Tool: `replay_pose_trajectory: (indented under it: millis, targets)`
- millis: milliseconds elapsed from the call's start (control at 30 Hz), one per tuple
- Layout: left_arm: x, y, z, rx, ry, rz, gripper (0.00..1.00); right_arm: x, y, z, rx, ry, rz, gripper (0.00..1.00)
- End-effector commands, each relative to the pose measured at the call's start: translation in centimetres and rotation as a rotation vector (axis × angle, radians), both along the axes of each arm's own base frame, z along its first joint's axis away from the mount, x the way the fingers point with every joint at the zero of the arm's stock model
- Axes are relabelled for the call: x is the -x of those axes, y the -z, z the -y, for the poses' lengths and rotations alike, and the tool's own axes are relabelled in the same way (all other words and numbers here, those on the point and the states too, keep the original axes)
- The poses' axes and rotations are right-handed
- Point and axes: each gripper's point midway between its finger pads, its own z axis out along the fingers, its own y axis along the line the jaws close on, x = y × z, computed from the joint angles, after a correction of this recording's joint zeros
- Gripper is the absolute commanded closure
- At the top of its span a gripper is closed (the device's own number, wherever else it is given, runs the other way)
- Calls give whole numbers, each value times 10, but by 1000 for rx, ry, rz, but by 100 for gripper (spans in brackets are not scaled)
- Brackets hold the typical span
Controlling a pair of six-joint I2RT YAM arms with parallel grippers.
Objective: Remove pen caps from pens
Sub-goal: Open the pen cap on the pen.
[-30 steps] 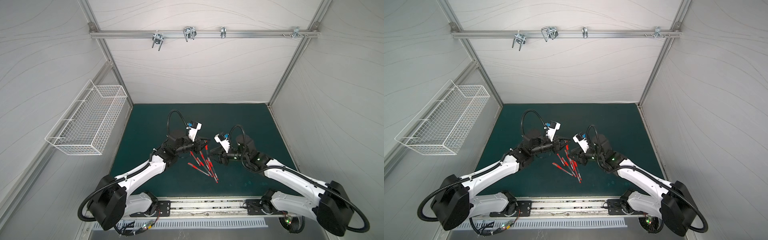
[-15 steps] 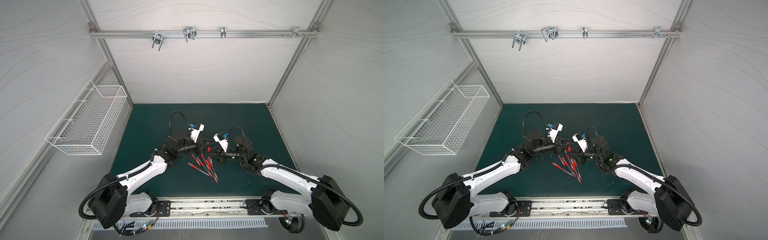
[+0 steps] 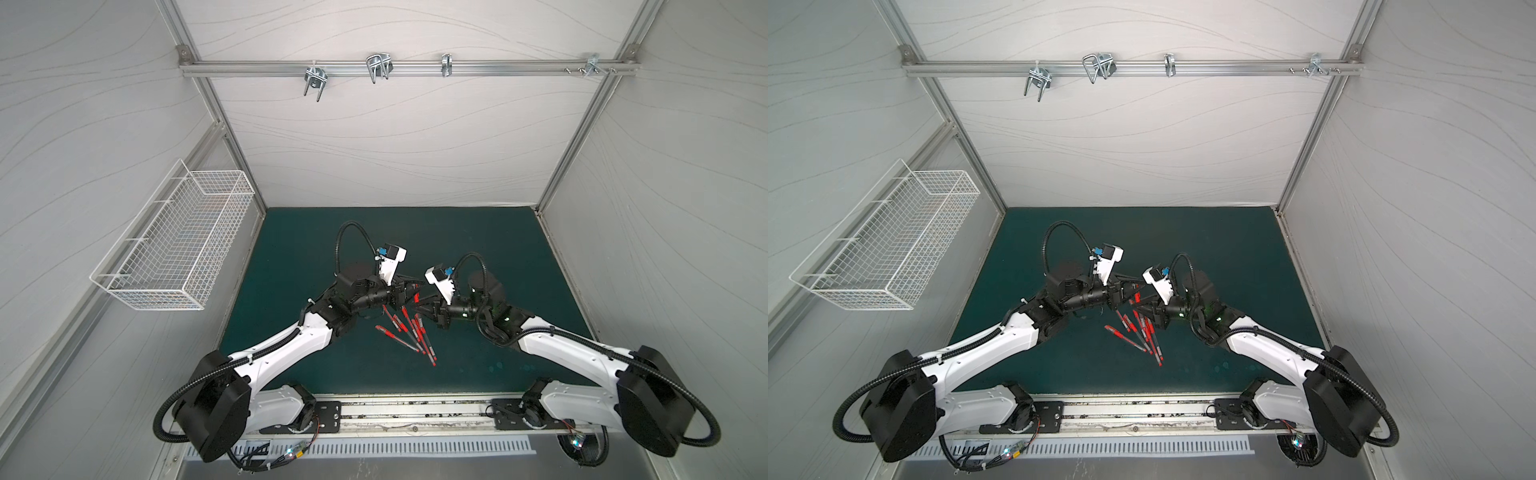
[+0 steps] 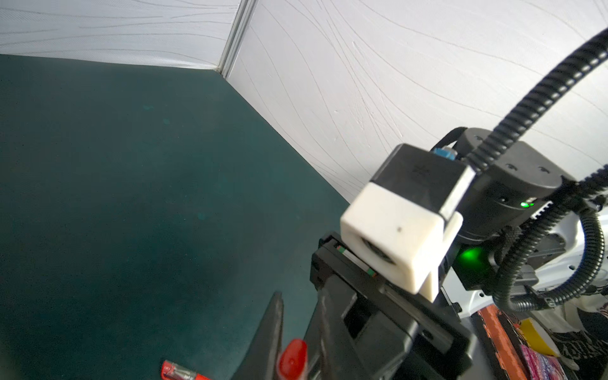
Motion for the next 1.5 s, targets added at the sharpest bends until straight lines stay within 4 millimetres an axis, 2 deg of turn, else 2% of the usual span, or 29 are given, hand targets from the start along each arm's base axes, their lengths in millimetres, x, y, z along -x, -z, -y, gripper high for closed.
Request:
replay_pose_trajectory:
  millis: [0,200,367,500,833,1033,1233,1467]
  targets:
    - [1,-20,0,37,-2,55,79,-2,1,0,0,-3,14,100]
    - [-1,-17,0,29,-5,48,86,-1,-1,2,-3,5,19,100]
    - [-1,-15,1,23,-4,50,100,-1,-3,3,-4,7,29,100]
    - [-5,-15,-6,16,-53,58,100,-1,2,3,14,9,31,100]
    - [-34,-8,-49,15,-275,26,100,-1,24,-7,177,70,128,100]
    - [-36,-5,-48,20,-265,21,100,5,22,-12,155,47,125,100]
    - [-35,-7,-50,45,-249,17,100,13,11,-9,30,-64,-6,100]
    - [-40,-8,-54,72,-264,17,100,9,14,-3,-7,-108,-85,100]
